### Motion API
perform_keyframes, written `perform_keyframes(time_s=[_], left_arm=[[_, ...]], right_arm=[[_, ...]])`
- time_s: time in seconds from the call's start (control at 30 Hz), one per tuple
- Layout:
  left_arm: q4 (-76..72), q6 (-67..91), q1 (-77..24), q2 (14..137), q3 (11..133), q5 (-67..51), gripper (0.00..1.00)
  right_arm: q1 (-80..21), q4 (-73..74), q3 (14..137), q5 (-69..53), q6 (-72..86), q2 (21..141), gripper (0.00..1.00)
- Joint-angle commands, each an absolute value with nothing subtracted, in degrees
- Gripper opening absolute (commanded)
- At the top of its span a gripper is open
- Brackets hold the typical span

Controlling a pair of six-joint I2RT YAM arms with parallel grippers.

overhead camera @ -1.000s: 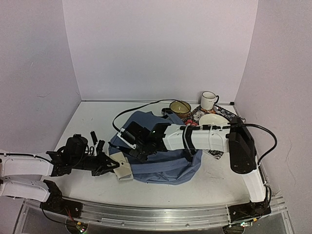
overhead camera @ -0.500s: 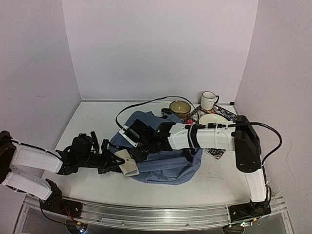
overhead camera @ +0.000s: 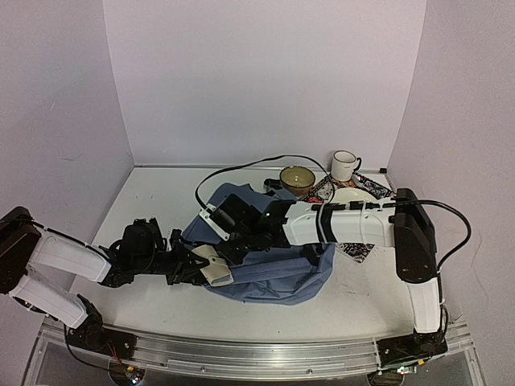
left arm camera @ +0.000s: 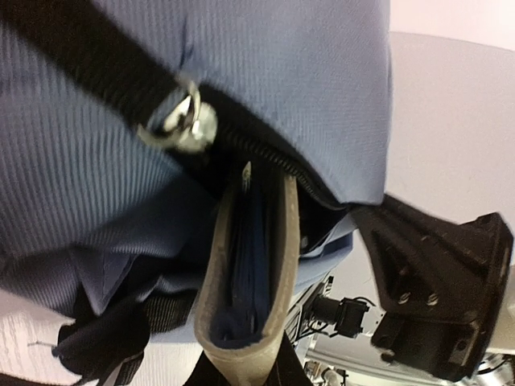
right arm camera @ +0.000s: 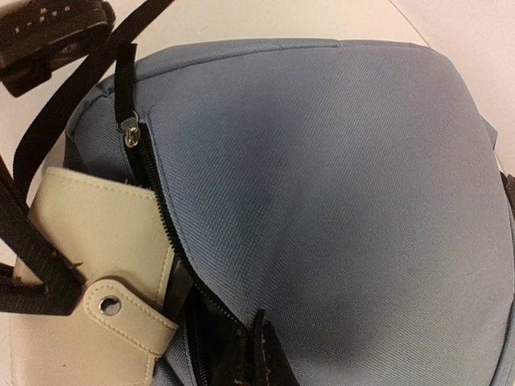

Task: Pack the student bag

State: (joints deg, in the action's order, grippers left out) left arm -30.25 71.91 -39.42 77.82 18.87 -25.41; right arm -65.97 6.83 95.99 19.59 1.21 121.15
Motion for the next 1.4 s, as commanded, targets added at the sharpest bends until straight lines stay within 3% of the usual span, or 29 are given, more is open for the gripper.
perform_keyframes(time_s=[0.0,0.7,1.03,1.17,1.37], left_arm=[[-37.68,72.6,-37.25,76.73,19.77,-20.81,0.0],[-50.57,82.04,-37.87,79.26,16.33,-7.2,0.0],[-56.49,83.63,-40.28,87.69,19.33,-6.51,0.01],[-56.56,82.34,-41.85,89.77,20.43,-5.07,0.11],[-56.45,82.23,-42.1,87.23,17.51,-2.45,0.5]], right_arm=[[-67.24,1.45,95.82,14.09,3.07,115.57,0.0],[-68.36,-3.21,93.79,7.07,7.43,115.32,0.0],[-68.66,-4.8,94.19,5.57,8.71,116.71,0.01],[-68.65,-5.0,93.93,6.85,9.12,116.93,0.02],[-68.64,-5.36,92.72,9.07,9.4,116.46,0.03]])
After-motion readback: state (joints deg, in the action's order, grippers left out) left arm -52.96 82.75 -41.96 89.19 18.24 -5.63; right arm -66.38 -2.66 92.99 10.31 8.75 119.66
